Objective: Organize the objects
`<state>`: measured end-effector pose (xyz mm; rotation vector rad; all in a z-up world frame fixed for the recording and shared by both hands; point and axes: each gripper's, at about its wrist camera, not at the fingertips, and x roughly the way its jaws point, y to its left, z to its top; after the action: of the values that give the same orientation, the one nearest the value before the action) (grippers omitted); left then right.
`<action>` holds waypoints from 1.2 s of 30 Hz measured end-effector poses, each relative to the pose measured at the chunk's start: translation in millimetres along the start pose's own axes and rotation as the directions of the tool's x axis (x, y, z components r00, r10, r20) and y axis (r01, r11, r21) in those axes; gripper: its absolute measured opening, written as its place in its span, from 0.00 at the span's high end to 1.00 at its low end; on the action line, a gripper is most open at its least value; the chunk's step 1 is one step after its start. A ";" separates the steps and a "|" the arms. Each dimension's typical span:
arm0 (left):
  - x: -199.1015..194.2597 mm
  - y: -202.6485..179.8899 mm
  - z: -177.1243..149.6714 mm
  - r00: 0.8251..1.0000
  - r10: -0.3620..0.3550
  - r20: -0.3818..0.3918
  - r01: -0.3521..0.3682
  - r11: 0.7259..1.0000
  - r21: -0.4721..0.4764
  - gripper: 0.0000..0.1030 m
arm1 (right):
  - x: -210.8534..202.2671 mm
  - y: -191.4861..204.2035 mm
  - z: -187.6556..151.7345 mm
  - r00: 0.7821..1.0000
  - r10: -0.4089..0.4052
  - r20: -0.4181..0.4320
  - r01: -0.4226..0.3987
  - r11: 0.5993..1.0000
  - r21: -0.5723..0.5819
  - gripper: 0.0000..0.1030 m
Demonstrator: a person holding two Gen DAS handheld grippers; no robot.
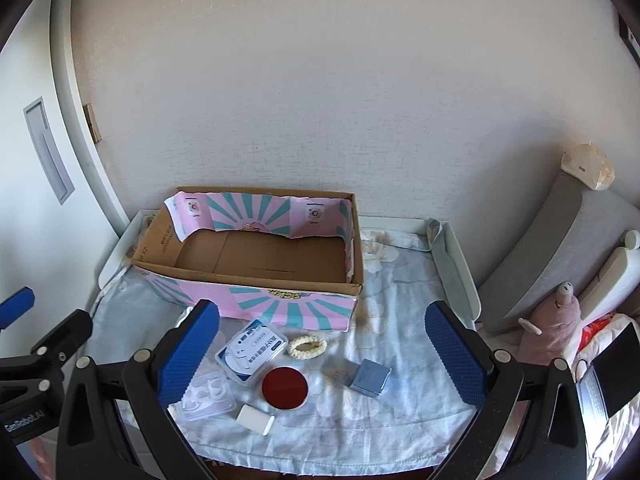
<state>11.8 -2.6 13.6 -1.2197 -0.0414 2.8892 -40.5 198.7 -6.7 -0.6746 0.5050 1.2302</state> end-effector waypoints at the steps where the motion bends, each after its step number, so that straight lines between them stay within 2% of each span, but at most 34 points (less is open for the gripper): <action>1: -0.9 0.0 0.2 1.000 0.001 0.004 -0.001 1.000 0.001 0.00 | 0.0 -0.5 -0.1 1.000 0.001 -0.001 -0.001 1.000 0.005 0.00; 6: -0.4 -1.6 0.7 0.999 0.034 0.002 -0.034 0.999 0.012 0.00 | -1.4 -0.2 -1.1 1.000 0.019 0.000 -0.019 1.000 0.014 0.00; 17: -3.1 -3.6 -0.3 1.000 0.022 -0.013 -0.022 1.000 0.005 0.00 | -7.3 3.3 -1.8 1.000 -0.031 -0.007 0.031 0.997 0.070 0.00; 18: -3.5 -3.7 -0.7 1.000 0.020 -0.013 -0.020 1.000 0.003 0.00 | -8.2 3.2 -1.6 0.995 -0.100 -0.022 0.102 0.987 0.121 0.00; 24: -5.0 -1.0 -1.1 1.000 -0.006 -0.021 0.005 0.999 -0.034 0.00 | -13.7 3.7 -1.0 0.988 -0.151 -0.024 0.152 0.978 0.145 0.00; 36: -5.9 -4.2 -4.2 0.999 0.014 -0.034 -0.014 1.000 -0.013 0.00 | -18.7 3.5 -1.9 0.986 -0.167 -0.026 0.169 0.973 0.160 0.00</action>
<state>18.9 1.6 15.0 -1.2758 -0.0524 2.8841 -48.9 185.3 4.0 -0.5750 0.5409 1.0148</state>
